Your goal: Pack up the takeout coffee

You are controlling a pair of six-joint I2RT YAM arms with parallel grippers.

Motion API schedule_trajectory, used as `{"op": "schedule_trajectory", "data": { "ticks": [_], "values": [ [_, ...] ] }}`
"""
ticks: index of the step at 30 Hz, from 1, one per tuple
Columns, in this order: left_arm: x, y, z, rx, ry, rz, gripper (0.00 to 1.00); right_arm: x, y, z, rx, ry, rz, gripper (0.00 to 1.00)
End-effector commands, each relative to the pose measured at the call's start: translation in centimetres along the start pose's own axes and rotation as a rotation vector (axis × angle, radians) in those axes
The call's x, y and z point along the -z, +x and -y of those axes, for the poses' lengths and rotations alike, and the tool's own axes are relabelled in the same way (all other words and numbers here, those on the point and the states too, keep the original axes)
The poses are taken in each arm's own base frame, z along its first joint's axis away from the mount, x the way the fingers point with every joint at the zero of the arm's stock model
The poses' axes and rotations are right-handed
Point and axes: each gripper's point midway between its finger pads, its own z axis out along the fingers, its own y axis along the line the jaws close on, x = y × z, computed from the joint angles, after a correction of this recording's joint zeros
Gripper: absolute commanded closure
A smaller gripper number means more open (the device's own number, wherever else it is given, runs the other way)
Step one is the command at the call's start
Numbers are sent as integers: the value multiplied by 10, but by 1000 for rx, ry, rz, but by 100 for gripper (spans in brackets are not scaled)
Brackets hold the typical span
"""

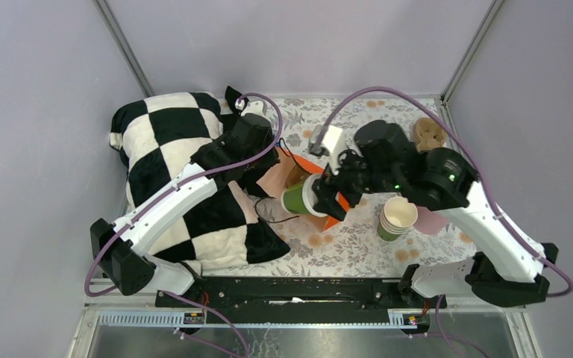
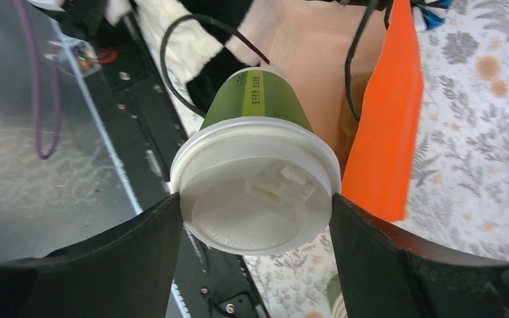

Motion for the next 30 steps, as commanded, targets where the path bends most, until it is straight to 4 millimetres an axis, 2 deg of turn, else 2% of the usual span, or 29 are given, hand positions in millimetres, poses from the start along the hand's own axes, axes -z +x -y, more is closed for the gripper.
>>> {"op": "schedule_trajectory", "data": {
  "ticks": [1,7,15,22,26,30],
  "values": [
    [8,-7,-1,19,6,35,100,1,-4,19,123,254,-73,54],
    [9,-4,-2,21,7,28,100,-15,11,17,326,407,-243,53],
    [13,1,-2,14,27,19,100,-18,30,40,437,558,-360,53],
    [17,8,8,32,110,13,100,-10,21,61,517,705,-354,52],
    [16,18,16,55,185,8,100,-19,26,54,581,614,-333,51],
    [17,27,20,69,230,-15,100,-26,38,35,614,445,-294,52]
  ]
}}
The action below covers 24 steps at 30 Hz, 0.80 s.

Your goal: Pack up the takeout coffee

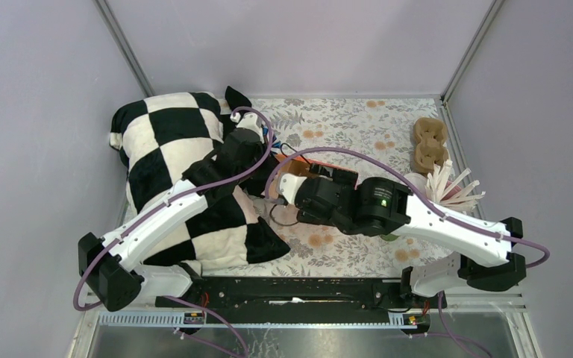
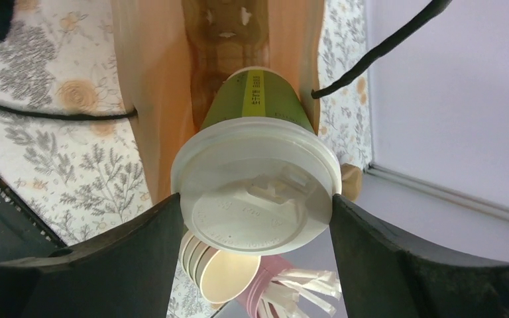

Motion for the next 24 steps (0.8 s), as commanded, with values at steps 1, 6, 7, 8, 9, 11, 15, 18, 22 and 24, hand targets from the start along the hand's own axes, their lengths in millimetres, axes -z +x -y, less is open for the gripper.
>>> {"op": "schedule_trajectory", "data": {
  "ticks": [1,6,7,8,9,11,15,18,22,24],
  "values": [
    [6,5,19,38,112,-15,100,16,-7,-8,47,-98,160,53],
    [11,14,27,68,166,-55,100,13,8,-22,88,-137,204,53],
    [12,15,28,73,172,-60,100,13,11,-21,85,-124,208,52],
    [13,16,29,78,178,-63,100,10,12,-19,88,-106,199,52],
    [15,16,29,81,180,-64,100,7,15,-16,90,-74,171,52],
    [15,18,27,83,177,-64,100,2,22,5,81,62,92,53],
    [14,19,31,82,196,-72,100,2,17,33,55,242,78,52],
    [14,21,35,86,213,-85,100,0,12,31,84,234,107,52],
    [16,19,39,85,224,-91,100,5,6,0,139,14,219,55],
    [16,19,39,88,219,-100,100,6,10,-12,169,-53,229,53]
  ]
}}
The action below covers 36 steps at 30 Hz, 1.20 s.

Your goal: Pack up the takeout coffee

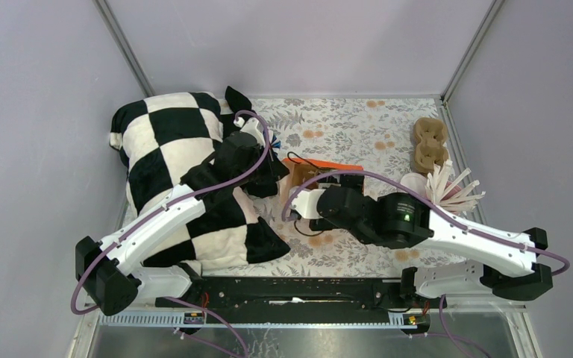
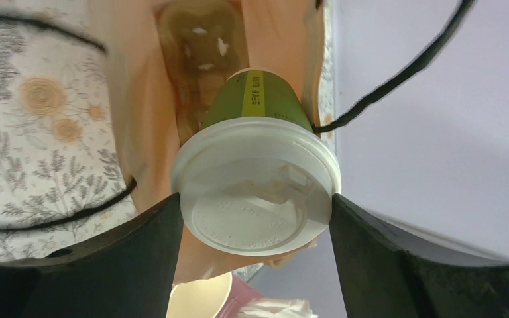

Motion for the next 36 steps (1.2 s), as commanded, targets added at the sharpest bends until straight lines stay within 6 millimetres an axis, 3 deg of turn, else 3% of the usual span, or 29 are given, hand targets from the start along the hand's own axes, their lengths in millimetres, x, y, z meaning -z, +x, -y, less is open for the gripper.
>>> {"op": "schedule_trajectory", "data": {
  "ticks": [1,7,12,21,30,36],
  "values": [
    [5,2,14,20,46,-31,100,14,-7,-19,38,-149,119,53],
    [5,1,18,27,53,-42,100,21,-6,-56,32,-328,184,53],
    [4,4,19,35,57,-59,100,23,-1,-74,41,-411,173,53],
    [5,4,23,15,67,-55,100,-4,0,-54,15,-299,143,54],
    [12,6,21,3,69,-47,100,-43,21,-22,-7,-168,4,54],
    [15,4,22,-6,72,-36,100,-38,16,-42,68,-289,78,55]
  ]
}}
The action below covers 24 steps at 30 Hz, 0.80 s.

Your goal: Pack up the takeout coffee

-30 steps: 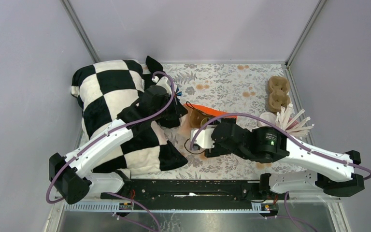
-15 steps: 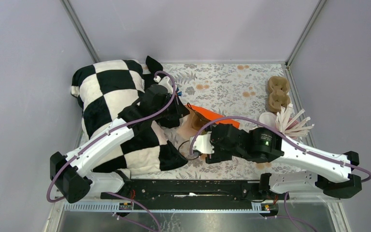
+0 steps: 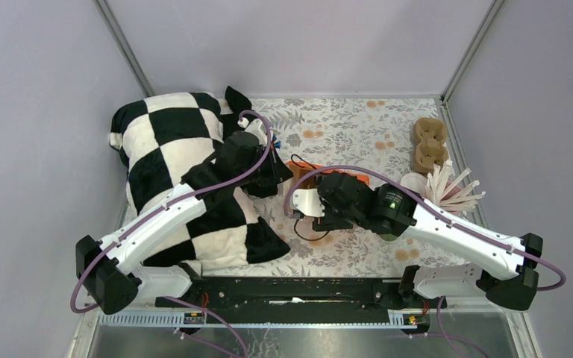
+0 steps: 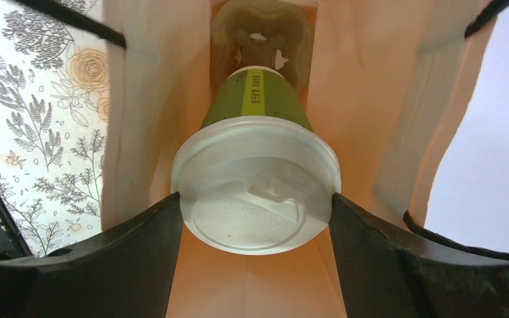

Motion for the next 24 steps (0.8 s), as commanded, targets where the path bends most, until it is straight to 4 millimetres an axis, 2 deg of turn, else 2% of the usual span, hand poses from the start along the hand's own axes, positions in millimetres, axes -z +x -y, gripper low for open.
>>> {"op": "schedule_trajectory", "data": {
  "ticks": [1,6,11,16,22,24],
  "values": [
    [11,-4,9,-19,29,18,100,2,-10,-5,70,-51,68,55],
    [11,0,6,-27,36,17,100,-10,-14,-9,91,-83,54,56],
    [13,2,5,-41,49,26,100,-22,-8,4,73,7,13,57],
    [19,-1,4,-67,39,57,100,-20,10,0,79,3,-54,57],
    [22,7,4,-75,33,76,100,-13,27,12,42,94,-134,56],
    [23,9,5,-80,36,85,100,-17,34,9,46,101,-160,56]
  ]
}}
